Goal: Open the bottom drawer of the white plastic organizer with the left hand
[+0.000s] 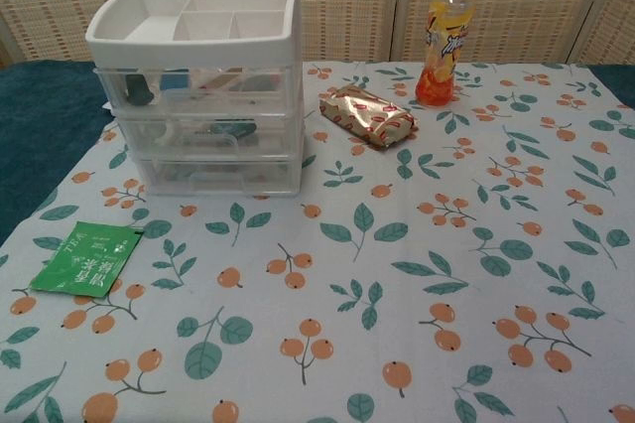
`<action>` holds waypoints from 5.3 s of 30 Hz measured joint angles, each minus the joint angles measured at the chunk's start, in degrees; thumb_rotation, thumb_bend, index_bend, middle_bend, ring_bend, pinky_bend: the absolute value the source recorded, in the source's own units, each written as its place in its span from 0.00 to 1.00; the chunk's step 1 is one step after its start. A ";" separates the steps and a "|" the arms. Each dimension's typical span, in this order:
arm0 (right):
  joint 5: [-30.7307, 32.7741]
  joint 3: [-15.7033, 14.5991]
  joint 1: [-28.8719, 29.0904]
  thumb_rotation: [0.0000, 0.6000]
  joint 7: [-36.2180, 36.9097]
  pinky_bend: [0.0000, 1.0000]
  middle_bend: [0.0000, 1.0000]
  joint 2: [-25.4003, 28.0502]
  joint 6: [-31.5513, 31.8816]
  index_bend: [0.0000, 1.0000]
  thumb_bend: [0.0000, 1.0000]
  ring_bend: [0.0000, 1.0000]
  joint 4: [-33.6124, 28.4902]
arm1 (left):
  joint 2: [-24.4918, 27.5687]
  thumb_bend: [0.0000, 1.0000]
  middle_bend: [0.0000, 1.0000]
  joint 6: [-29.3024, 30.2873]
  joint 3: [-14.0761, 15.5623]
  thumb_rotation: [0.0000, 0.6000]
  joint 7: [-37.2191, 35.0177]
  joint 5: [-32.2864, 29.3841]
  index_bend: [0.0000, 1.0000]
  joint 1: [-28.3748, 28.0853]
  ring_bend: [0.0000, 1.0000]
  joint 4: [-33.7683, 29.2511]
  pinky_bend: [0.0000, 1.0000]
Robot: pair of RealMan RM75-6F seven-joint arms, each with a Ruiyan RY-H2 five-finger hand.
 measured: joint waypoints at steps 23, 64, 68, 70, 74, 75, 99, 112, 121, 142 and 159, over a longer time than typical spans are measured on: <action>-0.31 0.92 -0.03 1.00 -0.55 0.13 0.12 0.71 1.44 0.00 0.12 0.07 -0.80 | 0.52 0.15 0.42 0.52 -0.30 1.00 -2.85 0.85 0.28 0.21 0.36 0.34 0.51; 0.30 2.53 0.81 1.00 -2.20 0.13 0.12 0.34 2.08 0.00 0.12 0.07 -1.94 | -13.83 0.30 0.82 -27.63 -0.29 1.00 -41.91 1.74 0.19 -18.00 0.93 4.45 1.00; 0.43 2.50 0.82 1.00 -2.18 0.13 0.12 0.17 1.93 0.00 0.12 0.07 -1.78 | -17.70 0.30 0.82 -30.11 -1.47 1.00 -44.38 -2.60 0.15 -19.48 0.93 5.70 1.00; 0.35 2.50 0.80 1.00 -2.20 0.13 0.12 0.20 2.02 0.00 0.12 0.07 -1.82 | -20.01 0.30 0.82 -30.47 -2.23 1.00 -44.31 -4.78 0.14 -19.96 0.93 6.67 1.00; 0.32 2.51 0.59 1.00 -2.18 0.13 0.12 0.31 2.40 0.00 0.12 0.07 -1.88 | -24.40 0.30 0.82 -29.98 -3.97 1.00 -43.57 -9.18 0.15 -20.25 0.94 8.49 1.00; 0.34 2.51 0.53 1.00 -2.14 0.13 0.12 0.32 2.48 0.00 0.12 0.07 -1.87 | -25.46 0.30 0.82 -29.68 -4.39 1.00 -43.35 -10.21 0.15 -20.24 0.94 8.98 1.00; 0.58 2.42 -0.27 1.00 -1.67 0.13 0.12 0.38 3.24 0.00 0.12 0.07 -1.45 | -38.16 0.30 0.82 -27.48 -11.53 1.00 -43.69 -21.22 0.15 -19.52 0.94 17.28 1.00; 0.59 2.48 -0.38 1.00 -2.28 0.13 0.12 0.61 3.27 0.00 0.12 0.07 -1.96 | -42.19 0.30 0.82 -27.01 -14.05 1.00 -43.09 -23.60 0.15 -19.90 0.94 18.82 1.00; 0.91 2.47 -0.45 1.00 -2.32 0.13 0.12 0.61 3.03 0.00 0.12 0.07 -1.93 | -43.40 0.30 0.82 -27.65 -15.39 1.00 -44.77 -23.19 0.15 -20.11 0.94 19.52 1.00; 1.86 2.56 -0.88 1.00 -1.82 0.13 0.12 0.45 2.85 0.00 0.12 0.07 -1.33 | -44.17 0.30 0.82 -31.80 -18.69 1.00 -48.98 -25.32 0.19 -21.07 0.94 20.54 1.00; 2.31 2.66 -1.00 1.00 -1.81 0.13 0.12 0.32 2.55 0.00 0.12 0.07 -1.20 | -44.40 0.30 0.82 -33.80 -20.73 1.00 -50.37 -27.68 0.26 -21.86 0.94 21.60 1.00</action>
